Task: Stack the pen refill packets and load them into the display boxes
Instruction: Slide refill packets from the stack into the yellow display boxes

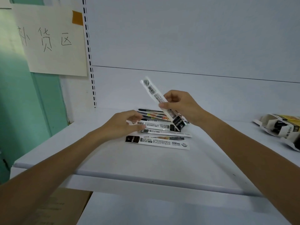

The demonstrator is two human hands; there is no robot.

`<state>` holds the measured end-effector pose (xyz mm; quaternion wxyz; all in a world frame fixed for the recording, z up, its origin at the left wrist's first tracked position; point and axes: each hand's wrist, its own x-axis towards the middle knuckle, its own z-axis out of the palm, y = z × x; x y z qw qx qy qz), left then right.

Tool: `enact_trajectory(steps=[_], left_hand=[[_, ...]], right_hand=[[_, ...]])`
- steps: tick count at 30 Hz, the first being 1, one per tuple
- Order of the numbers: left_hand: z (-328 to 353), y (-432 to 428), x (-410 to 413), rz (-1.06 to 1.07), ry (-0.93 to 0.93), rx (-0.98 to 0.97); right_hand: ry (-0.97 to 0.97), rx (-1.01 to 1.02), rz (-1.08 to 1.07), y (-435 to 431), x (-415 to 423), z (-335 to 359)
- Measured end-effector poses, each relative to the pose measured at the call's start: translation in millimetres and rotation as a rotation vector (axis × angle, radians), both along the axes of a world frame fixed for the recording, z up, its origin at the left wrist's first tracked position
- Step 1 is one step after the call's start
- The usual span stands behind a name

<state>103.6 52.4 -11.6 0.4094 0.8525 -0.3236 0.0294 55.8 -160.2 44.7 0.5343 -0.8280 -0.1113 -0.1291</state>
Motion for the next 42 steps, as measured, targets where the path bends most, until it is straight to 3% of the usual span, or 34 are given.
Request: enact_trajectory(steps=[3,8,11,14,16,19,22,24,31,37,40,42], left_hand=[[10.4,-16.3,-10.2,-0.092,0.17,-0.072],[7.8,-17.1,-18.5,-0.023,-0.07,-0.179],[8.7,9.1,-12.7,0.1,-0.349,0.047],[5.8,29.7,-7.6,0.18,-0.42,0.363],[0.0,32.0,-9.0,0.133,-0.373,0.446],[-8.7,22.8,-12.0,0.037,-0.31,0.521],[-12.0,14.8,-11.7,-0.036,-0.251,0.518],[-11.8,13.7,-12.9,-0.052,-0.259,0.492],[-5.8,1.5,-23.2,-0.074,-0.227,0.444],[-5.9,-29.4,-34.4,-0.016,-0.455,0.554],[0.5,-55.7,-45.4,0.007,-0.615,0.633],[5.1,-74.7,-51.6,0.015,-0.602,0.609]], right_hand=[[0.014,0.204,0.113,17.6,0.7,3.4],[0.034,0.168,0.223,19.9,0.9,4.8],[0.065,0.077,0.202,-10.0,0.5,9.3],[0.111,0.056,0.195,-42.1,-3.8,8.5],[0.133,-0.071,0.174,-48.0,-8.2,1.9],[0.202,-0.435,0.139,-35.1,-14.7,-14.3],[0.223,-0.762,0.118,-17.9,-19.0,-29.6],[0.2,-0.871,0.097,-12.3,-20.3,-34.2],[0.068,-0.938,0.122,-15.5,-25.8,-40.8],[-0.114,-1.027,0.037,-28.8,-33.8,-44.4],[-0.091,-0.95,0.017,-48.9,-41.1,-39.2],[-0.039,-0.91,0.025,-67.4,-47.6,-34.2]])
